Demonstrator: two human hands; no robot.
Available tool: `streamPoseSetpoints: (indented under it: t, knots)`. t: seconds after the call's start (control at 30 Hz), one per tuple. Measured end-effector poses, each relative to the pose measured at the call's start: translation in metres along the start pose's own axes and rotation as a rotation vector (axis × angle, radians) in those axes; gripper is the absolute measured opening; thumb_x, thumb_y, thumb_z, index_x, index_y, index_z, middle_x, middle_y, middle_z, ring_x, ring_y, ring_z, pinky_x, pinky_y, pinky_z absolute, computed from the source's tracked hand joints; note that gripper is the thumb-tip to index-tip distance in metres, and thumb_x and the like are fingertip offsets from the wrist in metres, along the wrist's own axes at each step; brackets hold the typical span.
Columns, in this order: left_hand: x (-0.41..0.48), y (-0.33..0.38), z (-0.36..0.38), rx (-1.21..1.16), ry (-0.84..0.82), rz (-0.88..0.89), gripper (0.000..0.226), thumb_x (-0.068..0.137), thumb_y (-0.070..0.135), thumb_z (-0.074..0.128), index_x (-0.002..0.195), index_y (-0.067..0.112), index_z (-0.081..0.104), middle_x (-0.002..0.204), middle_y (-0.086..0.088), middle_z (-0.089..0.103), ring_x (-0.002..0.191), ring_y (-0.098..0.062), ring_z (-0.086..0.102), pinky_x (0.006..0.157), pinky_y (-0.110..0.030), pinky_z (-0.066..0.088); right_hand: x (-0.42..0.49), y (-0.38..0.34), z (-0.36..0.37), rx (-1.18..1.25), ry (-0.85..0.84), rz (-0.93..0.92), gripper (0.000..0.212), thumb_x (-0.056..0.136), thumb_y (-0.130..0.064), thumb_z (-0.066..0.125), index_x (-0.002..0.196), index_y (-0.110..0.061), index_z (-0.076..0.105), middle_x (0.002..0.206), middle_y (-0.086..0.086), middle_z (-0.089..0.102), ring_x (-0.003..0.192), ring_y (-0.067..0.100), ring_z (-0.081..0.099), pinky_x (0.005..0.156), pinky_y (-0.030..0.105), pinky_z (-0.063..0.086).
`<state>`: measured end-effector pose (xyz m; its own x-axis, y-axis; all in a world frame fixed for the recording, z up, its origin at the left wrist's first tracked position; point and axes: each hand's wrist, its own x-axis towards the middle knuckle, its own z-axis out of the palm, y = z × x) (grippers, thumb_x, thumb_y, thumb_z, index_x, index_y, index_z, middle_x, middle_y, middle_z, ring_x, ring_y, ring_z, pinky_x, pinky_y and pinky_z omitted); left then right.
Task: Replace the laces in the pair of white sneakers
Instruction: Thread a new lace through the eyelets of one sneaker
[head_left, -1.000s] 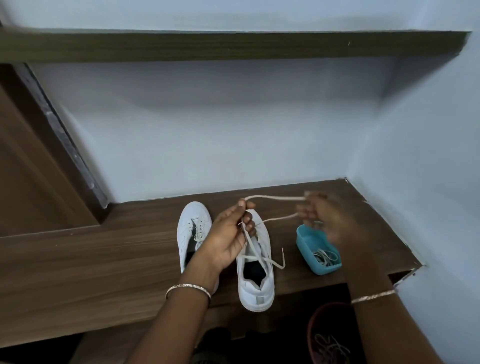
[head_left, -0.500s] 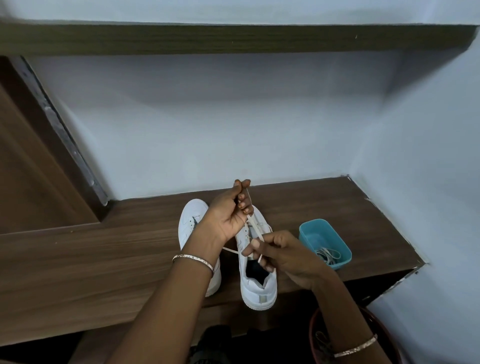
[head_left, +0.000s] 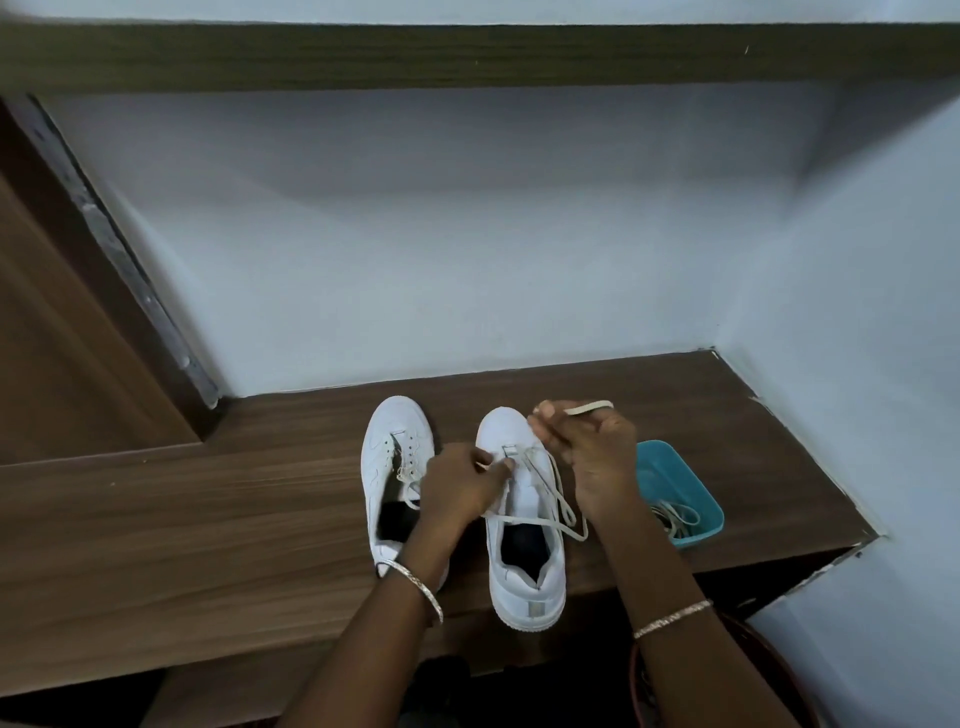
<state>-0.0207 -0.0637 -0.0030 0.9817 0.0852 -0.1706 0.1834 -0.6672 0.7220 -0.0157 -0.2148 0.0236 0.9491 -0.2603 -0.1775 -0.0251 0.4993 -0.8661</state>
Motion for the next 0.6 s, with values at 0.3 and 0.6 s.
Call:
streamPoseSetpoints:
  t: [0.3, 0.6]
  knots:
    - [0.009, -0.001, 0.024, 0.092, 0.191, -0.032, 0.023, 0.085, 0.034, 0.064, 0.096, 0.018, 0.075, 0.094, -0.005, 0.074, 0.096, -0.028, 0.067, 0.071, -0.027, 0.042, 0.033, 0.054, -0.013, -0.522, 0.013, 0.075, 0.018, 0.076, 0.011, 0.075, 0.07, -0.006, 0.075, 0.074, 0.02, 0.071, 0.063, 0.027, 0.067, 0.067, 0.037, 0.059]
    - [0.025, -0.026, 0.02, -0.513, 0.047, -0.306, 0.009, 0.07, 0.021, 0.083, 0.067, 0.027, 0.076, 0.076, 0.002, 0.076, 0.084, -0.021, 0.072, 0.088, -0.041, 0.057, 0.034, 0.067, -0.009, -0.55, -0.025, 0.161, 0.01, 0.081, 0.014, 0.069, 0.077, 0.005, 0.069, 0.077, 0.023, 0.066, 0.067, 0.029, 0.063, 0.066, 0.037, 0.055]
